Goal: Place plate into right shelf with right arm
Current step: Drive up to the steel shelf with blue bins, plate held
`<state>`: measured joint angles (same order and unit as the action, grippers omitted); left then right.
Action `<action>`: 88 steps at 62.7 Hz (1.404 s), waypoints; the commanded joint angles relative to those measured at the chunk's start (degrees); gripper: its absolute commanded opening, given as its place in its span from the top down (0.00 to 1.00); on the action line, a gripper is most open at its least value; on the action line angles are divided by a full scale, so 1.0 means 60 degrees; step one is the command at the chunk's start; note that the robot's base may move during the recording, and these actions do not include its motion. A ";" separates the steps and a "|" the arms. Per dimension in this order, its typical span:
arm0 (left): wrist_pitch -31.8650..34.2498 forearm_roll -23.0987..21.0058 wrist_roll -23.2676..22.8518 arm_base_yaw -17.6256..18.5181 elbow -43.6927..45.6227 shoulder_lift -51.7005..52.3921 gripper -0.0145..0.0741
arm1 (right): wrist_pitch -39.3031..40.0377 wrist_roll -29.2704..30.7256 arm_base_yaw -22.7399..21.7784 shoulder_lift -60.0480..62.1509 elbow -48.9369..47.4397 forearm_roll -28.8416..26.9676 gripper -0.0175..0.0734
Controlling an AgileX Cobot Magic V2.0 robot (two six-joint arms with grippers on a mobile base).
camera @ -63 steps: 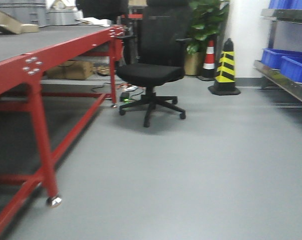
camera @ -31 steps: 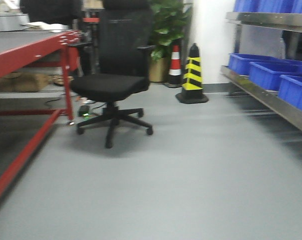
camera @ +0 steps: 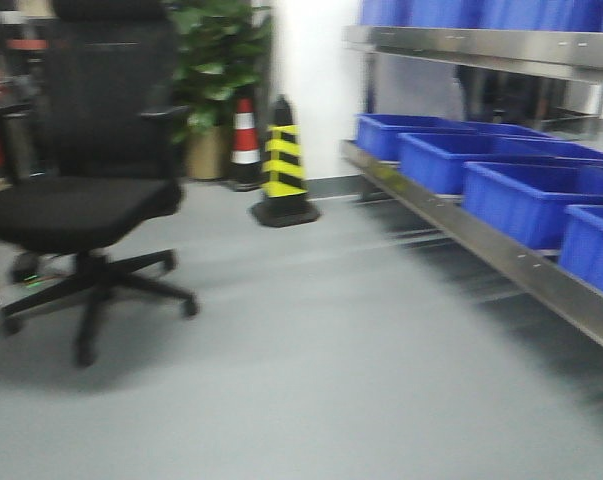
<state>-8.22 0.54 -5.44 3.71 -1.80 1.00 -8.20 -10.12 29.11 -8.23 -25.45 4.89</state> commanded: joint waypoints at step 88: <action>0.0805 -0.0022 -0.0056 0.0064 -0.0095 0.0040 0.89 | 0.0939 -0.0018 -0.0030 -0.0130 -0.0267 0.0095 0.75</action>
<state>-8.22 0.54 -5.44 3.71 -1.80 1.00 -8.08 -10.12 29.11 -8.23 -25.45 4.89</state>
